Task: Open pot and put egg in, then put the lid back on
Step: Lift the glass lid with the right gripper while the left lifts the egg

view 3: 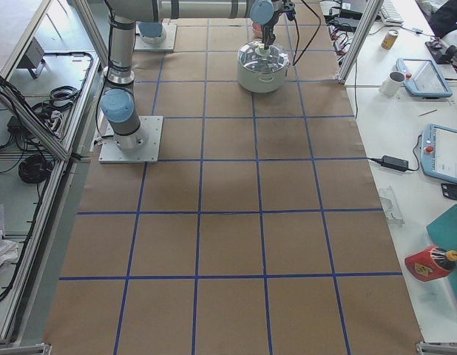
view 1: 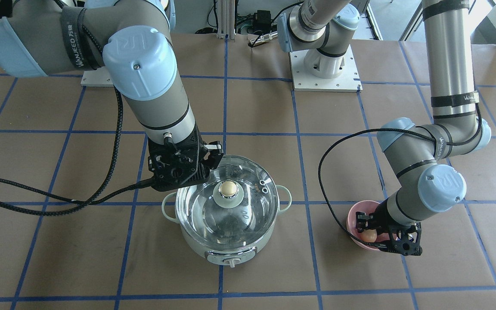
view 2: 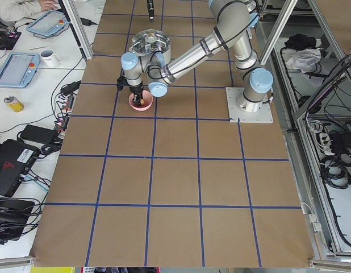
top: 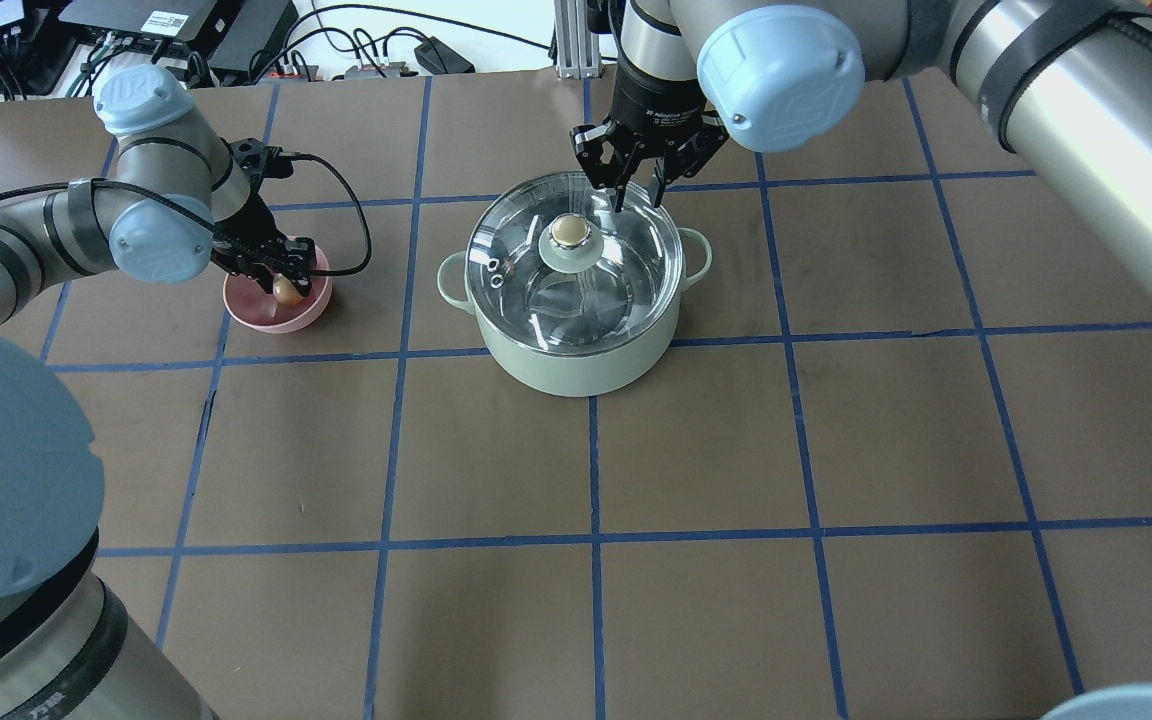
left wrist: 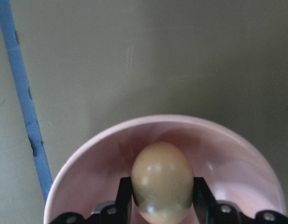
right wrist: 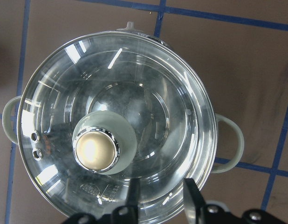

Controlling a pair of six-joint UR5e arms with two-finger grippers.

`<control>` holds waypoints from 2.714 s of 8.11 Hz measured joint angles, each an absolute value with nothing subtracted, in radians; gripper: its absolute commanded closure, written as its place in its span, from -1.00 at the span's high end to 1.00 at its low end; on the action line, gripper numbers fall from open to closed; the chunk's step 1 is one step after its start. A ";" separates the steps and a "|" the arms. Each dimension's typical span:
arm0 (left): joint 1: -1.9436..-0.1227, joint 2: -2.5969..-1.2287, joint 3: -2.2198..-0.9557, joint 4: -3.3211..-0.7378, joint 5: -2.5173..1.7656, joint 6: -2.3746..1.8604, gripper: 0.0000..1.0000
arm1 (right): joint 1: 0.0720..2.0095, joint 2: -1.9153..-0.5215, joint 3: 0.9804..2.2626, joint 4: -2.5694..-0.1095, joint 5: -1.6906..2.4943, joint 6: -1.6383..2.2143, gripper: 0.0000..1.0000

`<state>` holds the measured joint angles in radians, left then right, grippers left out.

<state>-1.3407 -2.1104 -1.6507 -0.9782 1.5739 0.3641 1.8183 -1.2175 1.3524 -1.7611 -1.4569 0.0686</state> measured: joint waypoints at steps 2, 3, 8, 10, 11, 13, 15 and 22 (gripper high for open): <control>-1.341 -2.104 -1.646 -0.979 1.575 0.354 -1.00 | 1.819 -1.231 1.390 -1.834 -1.452 0.062 1.00; -1.341 -2.102 -1.645 -0.979 1.574 0.343 -1.00 | 1.819 -1.229 1.395 -1.847 -1.450 0.061 1.00; -1.341 -2.047 -1.638 -1.005 1.590 0.328 -1.00 | 1.878 -1.140 1.341 -1.889 -1.449 0.158 1.00; -1.343 -2.014 -1.636 -1.032 1.611 0.327 -1.00 | 1.897 -1.104 1.331 -1.901 -1.454 0.178 1.00; -1.346 -2.002 -1.635 -1.042 1.615 0.326 -1.00 | 1.899 -1.094 1.333 -1.902 -1.458 0.177 1.00; -1.352 -1.988 -1.625 -1.063 1.617 0.327 -1.00 | 1.900 -1.087 1.339 -1.895 -1.463 0.177 0.72; -1.354 -1.987 -1.622 -1.068 1.617 0.337 -1.00 | 1.901 -1.086 1.340 -1.883 -1.461 0.178 -0.39; -1.355 -1.986 -1.621 -1.069 1.618 0.339 -1.00 | 1.899 -1.108 1.329 -1.826 -1.415 0.178 -1.00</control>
<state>-1.3545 -1.9863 -1.6213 -1.0692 1.6183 0.3394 1.8994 -1.1079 1.3286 -1.8264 -1.4154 0.1780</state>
